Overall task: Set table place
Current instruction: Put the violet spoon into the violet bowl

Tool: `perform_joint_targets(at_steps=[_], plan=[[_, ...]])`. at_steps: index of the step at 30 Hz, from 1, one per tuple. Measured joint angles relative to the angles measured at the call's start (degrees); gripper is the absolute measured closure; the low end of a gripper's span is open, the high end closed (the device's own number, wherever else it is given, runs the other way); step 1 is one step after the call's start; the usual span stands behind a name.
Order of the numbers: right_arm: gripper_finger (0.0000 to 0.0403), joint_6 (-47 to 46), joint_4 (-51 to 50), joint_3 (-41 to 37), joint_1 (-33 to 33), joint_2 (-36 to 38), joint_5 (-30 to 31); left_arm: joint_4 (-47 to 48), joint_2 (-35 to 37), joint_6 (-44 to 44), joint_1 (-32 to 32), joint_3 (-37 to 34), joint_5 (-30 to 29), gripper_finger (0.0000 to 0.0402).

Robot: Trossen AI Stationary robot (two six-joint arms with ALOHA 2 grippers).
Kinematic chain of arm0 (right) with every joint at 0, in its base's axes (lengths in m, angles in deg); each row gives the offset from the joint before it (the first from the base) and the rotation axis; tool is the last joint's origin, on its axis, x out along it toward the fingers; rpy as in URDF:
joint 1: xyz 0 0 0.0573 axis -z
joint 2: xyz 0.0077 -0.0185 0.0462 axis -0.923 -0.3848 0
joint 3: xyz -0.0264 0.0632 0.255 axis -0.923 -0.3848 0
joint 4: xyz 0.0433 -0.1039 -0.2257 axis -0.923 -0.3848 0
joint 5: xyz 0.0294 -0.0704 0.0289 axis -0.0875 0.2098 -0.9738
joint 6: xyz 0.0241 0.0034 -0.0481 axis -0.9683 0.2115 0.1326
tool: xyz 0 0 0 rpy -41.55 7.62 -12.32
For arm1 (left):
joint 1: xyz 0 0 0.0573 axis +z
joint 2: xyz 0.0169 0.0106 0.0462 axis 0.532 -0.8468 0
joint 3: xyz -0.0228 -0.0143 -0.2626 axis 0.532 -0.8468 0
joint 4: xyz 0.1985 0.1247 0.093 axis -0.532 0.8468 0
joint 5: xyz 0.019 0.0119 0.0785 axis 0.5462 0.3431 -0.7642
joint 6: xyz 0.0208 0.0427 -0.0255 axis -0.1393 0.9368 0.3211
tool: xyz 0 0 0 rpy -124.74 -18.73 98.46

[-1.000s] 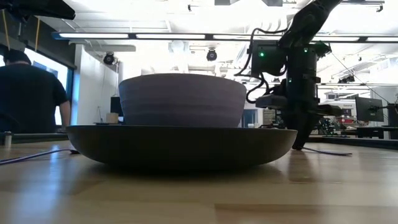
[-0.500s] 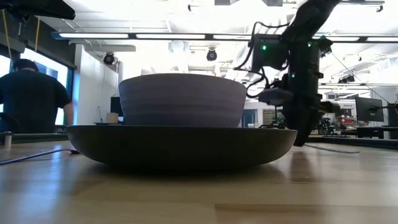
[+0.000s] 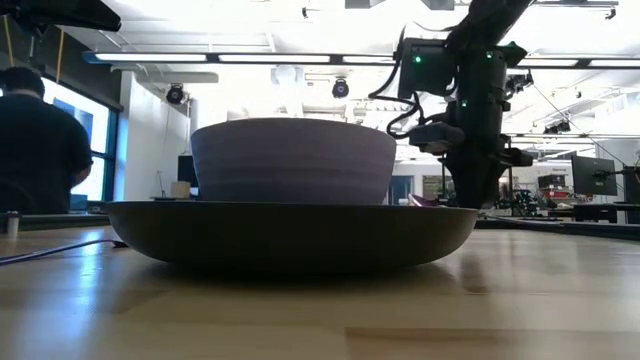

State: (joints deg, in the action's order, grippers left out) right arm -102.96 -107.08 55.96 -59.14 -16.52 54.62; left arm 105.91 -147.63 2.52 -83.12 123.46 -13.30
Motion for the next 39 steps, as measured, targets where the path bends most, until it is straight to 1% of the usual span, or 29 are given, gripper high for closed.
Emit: perform_joint_targets(at_steps=[6,11,18,20,22,24,31,35,39], plan=[[0.0403,0.27,0.1,0.0,-0.64,0.0,-2.31,-0.01,0.0,-0.02,-0.01,0.0,0.0,0.0355],[0.0403,2.11,-0.03,0.0,-2.35,0.0,-4.76,0.0,0.0,-0.02,0.0,0.0,0.0,0.0355],[0.0403,2.35,-0.33,0.05,-5.03,0.04,-6.9,0.0,0.0,-0.02,0.0,0.0,0.0,0.0355],[0.0403,3.18,-2.09,1.19,-5.89,0.04,-7.05,-0.01,0.0,-0.02,-0.01,0.0,0.0,0.0355],[0.0403,4.59,-3.97,3.2,-6.54,0.04,-6.98,-0.01,0.0,-0.02,0.0,0.0,0.0,0.0355],[0.0403,6.47,-7.91,5.75,-6.92,0.04,-6.57,0.0,0.0,-0.02,-0.02,0.0,0.0,0.0355],[0.0403,13.13,-18.07,17.01,-6.89,0.07,-5.2,0.01,0.0,-0.55,-0.01,0.0,-0.01,0.0355],[0.0403,14.07,-22.88,23.37,-6.91,0.07,-3.74,0.22,0.0,-2.19,-0.02,0.0,-0.02,0.0355],[0.0403,14.71,-24.69,29.02,-7.58,-0.11,-2.58,0.97,0.0,-3.1,0.0,0.0,-0.09,0.0355]])
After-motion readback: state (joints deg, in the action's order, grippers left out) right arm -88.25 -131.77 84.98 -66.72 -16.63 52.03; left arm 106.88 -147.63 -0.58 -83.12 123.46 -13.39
